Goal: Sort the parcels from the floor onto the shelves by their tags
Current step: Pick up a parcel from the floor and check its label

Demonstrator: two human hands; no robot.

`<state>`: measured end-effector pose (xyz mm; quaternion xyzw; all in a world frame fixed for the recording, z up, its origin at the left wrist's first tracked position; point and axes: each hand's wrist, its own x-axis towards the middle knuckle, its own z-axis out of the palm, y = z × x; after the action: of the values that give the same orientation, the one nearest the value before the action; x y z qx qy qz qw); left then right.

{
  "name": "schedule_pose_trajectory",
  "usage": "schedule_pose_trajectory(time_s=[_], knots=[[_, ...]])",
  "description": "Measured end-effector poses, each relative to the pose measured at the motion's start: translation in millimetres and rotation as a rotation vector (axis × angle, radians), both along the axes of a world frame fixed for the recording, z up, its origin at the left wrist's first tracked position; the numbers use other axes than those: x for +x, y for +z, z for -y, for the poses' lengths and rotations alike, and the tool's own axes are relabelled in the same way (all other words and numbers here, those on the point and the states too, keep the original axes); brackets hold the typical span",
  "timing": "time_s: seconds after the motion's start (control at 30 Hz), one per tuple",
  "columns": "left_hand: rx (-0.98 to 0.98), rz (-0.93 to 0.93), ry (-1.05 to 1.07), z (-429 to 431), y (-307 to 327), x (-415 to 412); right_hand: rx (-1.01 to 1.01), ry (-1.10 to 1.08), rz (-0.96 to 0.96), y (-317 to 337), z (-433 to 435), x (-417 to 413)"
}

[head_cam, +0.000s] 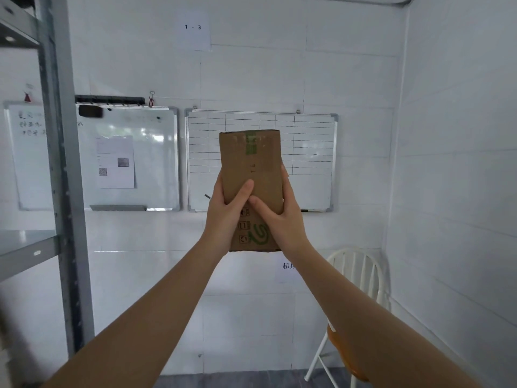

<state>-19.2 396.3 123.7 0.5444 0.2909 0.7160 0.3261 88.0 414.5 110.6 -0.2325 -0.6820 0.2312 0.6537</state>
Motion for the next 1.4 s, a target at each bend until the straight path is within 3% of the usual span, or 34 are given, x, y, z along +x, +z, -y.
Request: schedule_pose_trajectory(time_s=[0.23, 0.4, 0.67, 0.8, 1.03, 1.2, 1.4], knots=[[0.015, -0.049, 0.012, 5.3, 1.4, -0.1, -0.001, 0.011, -0.029, -3.0, 4.3, 1.8], [0.005, -0.053, -0.001, 8.9, 3.9, -5.2, -0.156, 0.153, -0.079, 3.0, 4.3, 15.9], [-0.063, -0.021, -0.081, 3.3, -5.9, -20.0, -0.203, -0.049, -0.143, -1.4, 1.2, 26.0], [-0.018, -0.013, -0.081, -1.0, -10.7, -22.5, -0.341, 0.001, -0.11, -2.5, -6.2, 26.2], [0.114, -0.14, 0.267, -8.2, -12.8, -16.8, -0.324, -0.091, -0.278, -15.8, -20.8, 31.0], [-0.061, -0.11, 0.017, -10.7, -15.3, -15.2, -0.335, -0.13, -0.196, -13.8, -18.2, 30.0], [-0.102, 0.027, -0.101, -13.0, -19.9, -28.5, -0.297, -0.085, -0.049, -5.5, -13.4, 49.4]])
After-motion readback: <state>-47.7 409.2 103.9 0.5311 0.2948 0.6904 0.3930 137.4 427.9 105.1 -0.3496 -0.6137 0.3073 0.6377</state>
